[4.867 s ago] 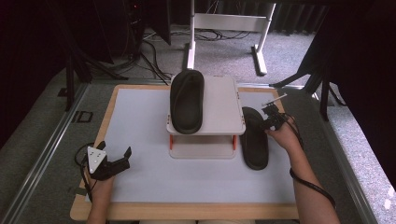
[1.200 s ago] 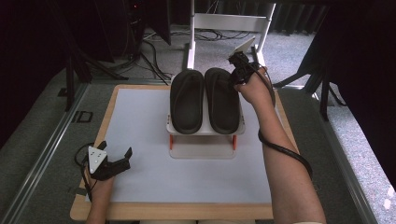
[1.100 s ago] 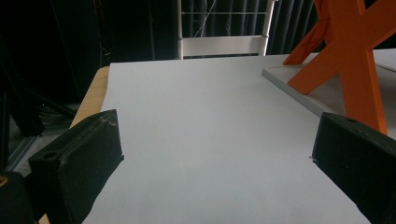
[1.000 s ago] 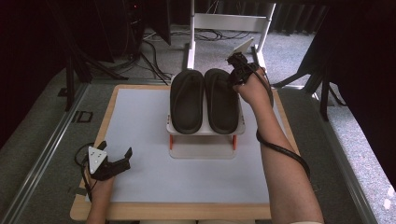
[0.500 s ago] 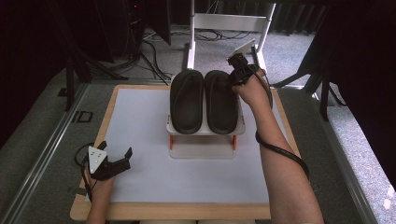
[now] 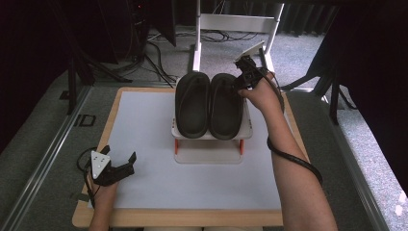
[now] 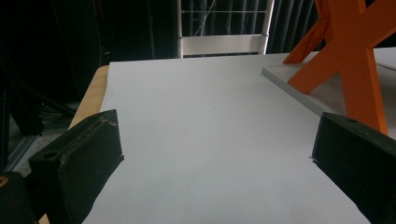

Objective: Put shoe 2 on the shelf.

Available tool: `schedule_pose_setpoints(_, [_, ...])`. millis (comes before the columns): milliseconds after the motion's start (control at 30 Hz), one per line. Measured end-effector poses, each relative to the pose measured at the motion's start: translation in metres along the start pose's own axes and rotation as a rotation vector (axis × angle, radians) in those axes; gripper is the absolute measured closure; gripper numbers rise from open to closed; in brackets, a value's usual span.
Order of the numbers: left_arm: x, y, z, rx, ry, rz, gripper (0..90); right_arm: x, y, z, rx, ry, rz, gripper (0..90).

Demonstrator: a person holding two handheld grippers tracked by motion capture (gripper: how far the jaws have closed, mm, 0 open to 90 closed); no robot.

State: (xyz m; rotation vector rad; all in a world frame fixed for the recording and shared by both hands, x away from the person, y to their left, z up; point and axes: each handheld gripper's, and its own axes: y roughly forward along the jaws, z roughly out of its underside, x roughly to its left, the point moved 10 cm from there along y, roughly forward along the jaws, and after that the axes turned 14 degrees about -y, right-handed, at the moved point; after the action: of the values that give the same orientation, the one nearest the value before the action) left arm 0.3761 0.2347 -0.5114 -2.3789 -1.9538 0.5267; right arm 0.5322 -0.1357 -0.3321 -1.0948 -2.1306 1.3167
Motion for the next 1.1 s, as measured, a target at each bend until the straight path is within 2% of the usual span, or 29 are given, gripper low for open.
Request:
schedule_pose_setpoints(67, [0.0,0.0,0.0,0.001,0.0,0.001,1.2,0.0,-0.004,-0.001,-0.023,0.0,-0.009,50.7])
schedule_pose_setpoints(133, [0.0,0.0,0.0,0.001,-0.001,0.0,1.2,-0.001,-0.008,-0.001,-0.041,-0.019,0.001,47.5])
schedule_pose_setpoints(167, [0.0,0.0,0.0,0.001,-0.002,0.0,1.2,-0.001,-0.01,0.0,-0.042,-0.026,0.002,42.5])
schedule_pose_setpoints(267, [0.001,0.0,0.0,0.001,-0.009,0.0,1.2,-0.003,-0.017,0.003,-0.063,-0.03,0.007,37.3])
schedule_pose_setpoints(333, [0.001,0.0,0.0,0.0,-0.014,0.001,1.2,-0.005,-0.02,0.005,-0.092,-0.016,-0.011,35.1])
schedule_pose_setpoints(367, [0.001,0.0,0.0,0.0,-0.014,0.001,1.2,-0.005,-0.021,0.006,-0.104,-0.014,-0.022,30.7])
schedule_pose_setpoints(500, [0.001,0.0,0.0,0.002,-0.01,0.0,1.2,-0.006,-0.023,0.013,-0.132,-0.021,-0.055,24.5])
schedule_pose_setpoints(633, [0.001,0.0,0.0,-0.001,-0.013,-0.001,1.2,-0.011,-0.028,0.02,-0.176,-0.013,-0.065,23.3])
schedule_pose_setpoints(867, [0.001,0.0,0.0,-0.004,-0.015,-0.001,1.2,-0.025,-0.037,0.041,-0.221,-0.057,-0.036,20.1])
schedule_pose_setpoints(967, [0.001,0.0,0.0,-0.004,-0.016,-0.002,1.2,-0.033,-0.041,0.05,-0.258,-0.053,-0.025,19.8])
schedule_pose_setpoints(1100, [0.002,0.0,-0.001,-0.007,-0.02,0.0,1.2,-0.039,-0.043,0.064,-0.267,-0.048,-0.033,20.0])
